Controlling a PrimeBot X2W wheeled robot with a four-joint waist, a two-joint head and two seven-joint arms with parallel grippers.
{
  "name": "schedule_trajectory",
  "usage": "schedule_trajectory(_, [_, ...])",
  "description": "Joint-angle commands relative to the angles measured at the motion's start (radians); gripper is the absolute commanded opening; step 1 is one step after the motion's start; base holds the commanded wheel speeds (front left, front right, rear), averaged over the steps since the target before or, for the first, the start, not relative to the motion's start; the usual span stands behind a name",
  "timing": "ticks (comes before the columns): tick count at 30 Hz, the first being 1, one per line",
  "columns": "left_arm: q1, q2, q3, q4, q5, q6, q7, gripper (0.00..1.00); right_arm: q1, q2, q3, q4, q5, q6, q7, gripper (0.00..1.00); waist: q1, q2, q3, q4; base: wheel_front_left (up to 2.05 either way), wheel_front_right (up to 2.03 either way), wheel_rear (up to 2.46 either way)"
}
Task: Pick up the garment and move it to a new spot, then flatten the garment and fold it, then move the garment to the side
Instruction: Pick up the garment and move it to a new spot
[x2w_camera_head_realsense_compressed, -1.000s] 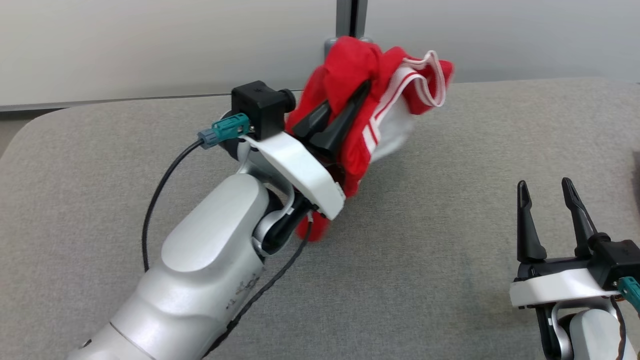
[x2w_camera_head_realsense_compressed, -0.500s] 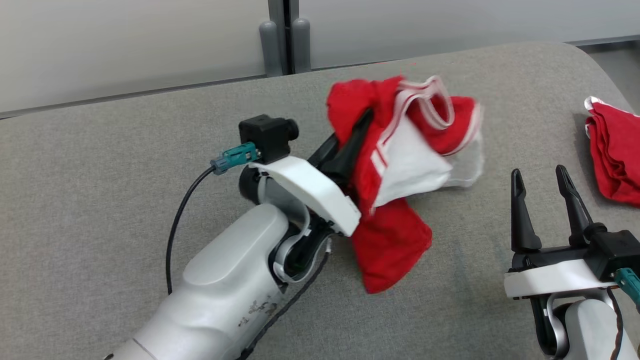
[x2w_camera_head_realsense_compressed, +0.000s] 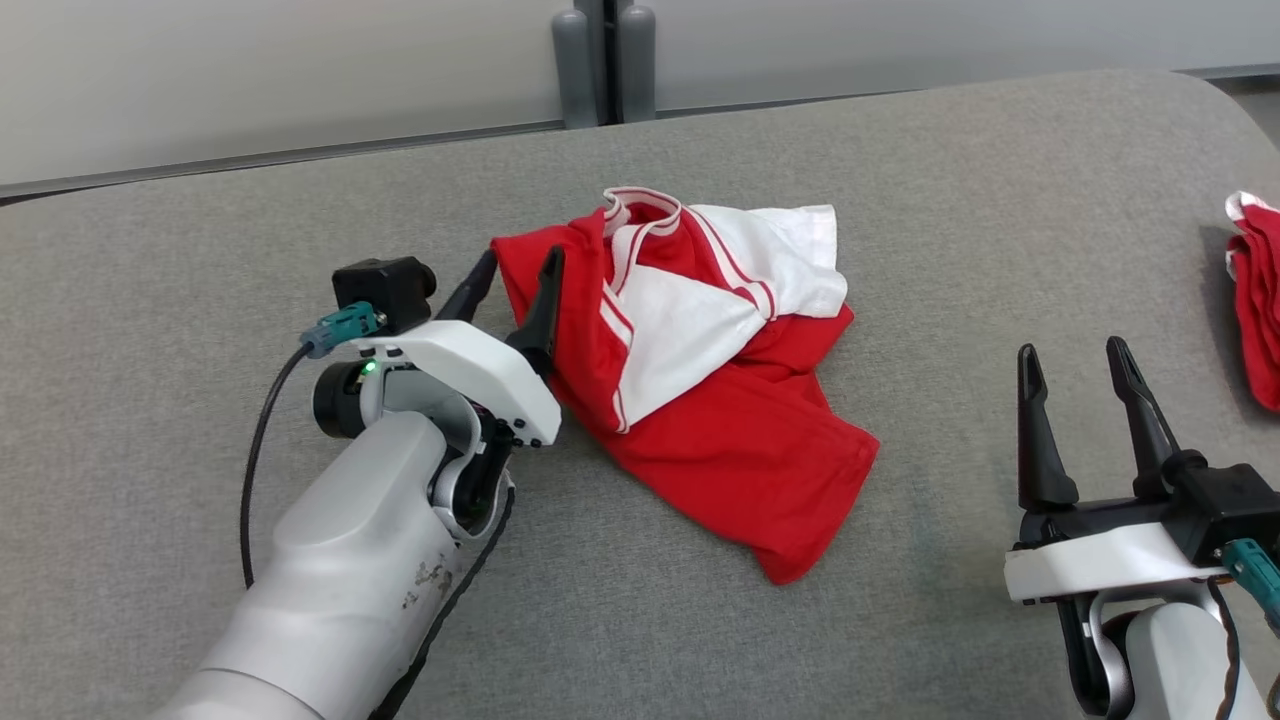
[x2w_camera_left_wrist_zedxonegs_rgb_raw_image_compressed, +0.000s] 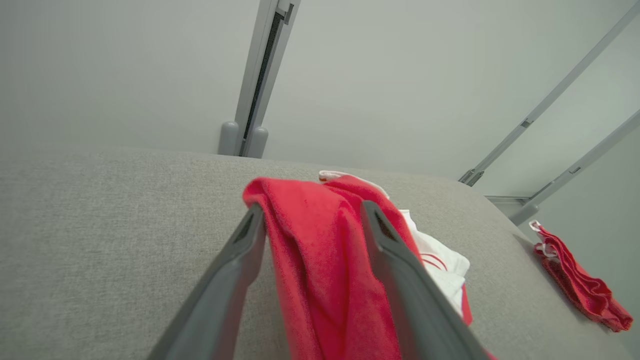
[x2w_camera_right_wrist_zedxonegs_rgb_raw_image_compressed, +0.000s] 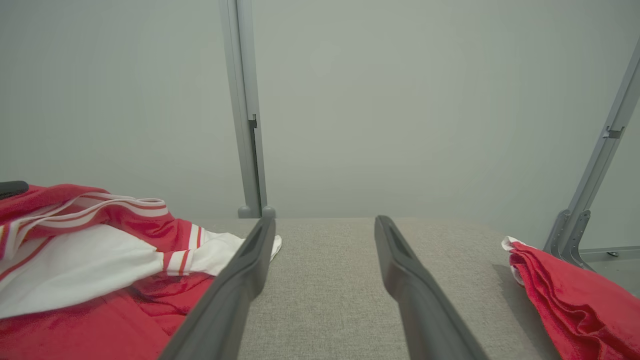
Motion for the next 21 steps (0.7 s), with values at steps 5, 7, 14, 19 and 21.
schedule_trajectory(5, [0.033, 0.025, 0.115, -0.056, 0.142, 0.010, -0.003, 1.00, 0.015, -0.003, 0.008, 0.014, -0.004, 0.000, -0.001, 1.00, 0.0000, 0.0000, -0.046, 0.064, 0.00, 0.00, 0.00])
schedule_trajectory(7, [0.058, 0.039, 0.159, -0.100, 0.208, 0.011, -0.003, 1.00, 0.016, -0.009, 0.011, 0.015, -0.002, 0.000, -0.001, 1.00, 0.0000, 0.0000, -0.062, 0.083, 0.00, 0.00, 0.00])
schedule_trajectory(14, [0.214, 0.100, 0.315, -0.303, 0.437, 0.025, -0.003, 1.00, 0.035, -0.037, 0.016, 0.017, 0.016, 0.000, -0.001, 1.00, 0.0000, 0.0000, -0.112, 0.157, 0.00, 0.00, 0.00])
schedule_trajectory(19, [0.391, 0.113, 0.436, -0.468, 0.589, 0.027, -0.004, 1.00, 0.067, -0.042, 0.026, 0.030, 0.038, 0.000, -0.001, 1.00, 0.0000, 0.0000, -0.146, 0.201, 0.00, 0.00, 0.00])
schedule_trajectory(21, [0.449, 0.102, 0.476, -0.509, 0.615, 0.024, -0.004, 1.00, 0.078, -0.038, 0.027, 0.031, 0.045, 0.000, -0.001, 1.00, 0.0000, 0.0000, -0.156, 0.214, 0.00, 0.00, 0.00])
